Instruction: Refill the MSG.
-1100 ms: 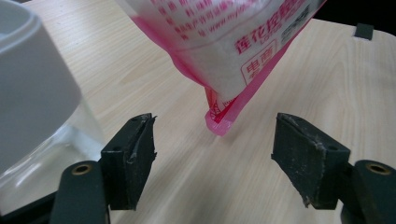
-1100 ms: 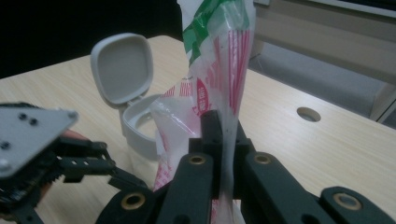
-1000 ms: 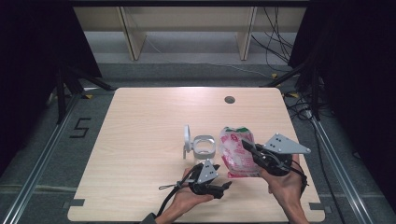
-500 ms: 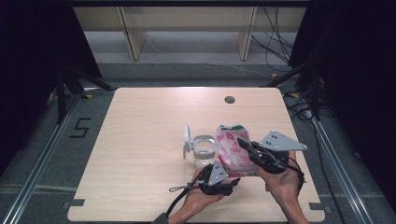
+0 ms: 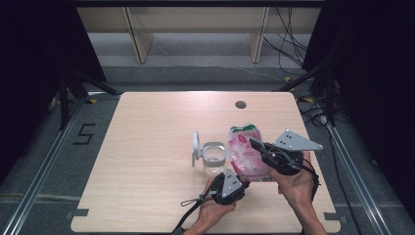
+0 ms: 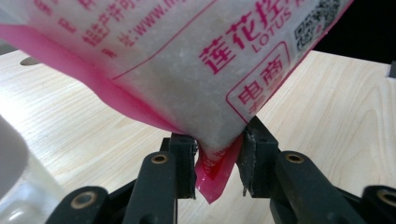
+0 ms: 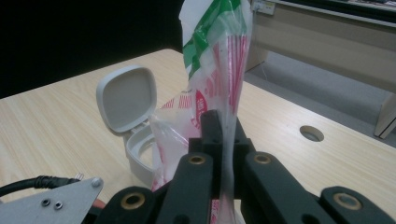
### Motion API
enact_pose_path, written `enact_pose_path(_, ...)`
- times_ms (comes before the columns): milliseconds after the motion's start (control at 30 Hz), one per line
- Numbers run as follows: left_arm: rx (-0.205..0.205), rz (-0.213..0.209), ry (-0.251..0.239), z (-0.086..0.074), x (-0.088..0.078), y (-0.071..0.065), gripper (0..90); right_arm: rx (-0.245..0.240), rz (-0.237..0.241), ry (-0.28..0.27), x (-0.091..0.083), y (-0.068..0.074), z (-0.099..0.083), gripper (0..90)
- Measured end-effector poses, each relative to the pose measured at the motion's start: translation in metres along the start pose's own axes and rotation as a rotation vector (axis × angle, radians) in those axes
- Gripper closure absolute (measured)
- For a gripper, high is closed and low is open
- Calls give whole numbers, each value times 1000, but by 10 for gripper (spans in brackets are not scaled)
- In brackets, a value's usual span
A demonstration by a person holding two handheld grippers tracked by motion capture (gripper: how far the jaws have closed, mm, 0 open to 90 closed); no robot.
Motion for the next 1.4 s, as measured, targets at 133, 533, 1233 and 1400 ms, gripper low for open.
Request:
enact_pose_path(133,-24,-2,-25,3,-1,-2,705,4,18,-1,2,-1,1,900)
enact_pose_path(533,-52,15,-53,8,-4,6,705,-12,17,-53,15,7,18,900)
enact_pose_path(1233,-102,14,-89,12,2,9,706,6,37,-67,26,4,23,900)
enact_pose_path(1400,-114,19,-105,14,1,11,706,-9,35,-63,31,6,27,900)
Point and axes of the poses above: each handheld gripper's, and its own axes: x roughly forward along the jaws, z roughly out of its top, y roughly to its left, the point moved 10 cm from there along x, roughly forward along the jaws, and after that the axes turned 1 degree about -x, right-handed, at the moved point
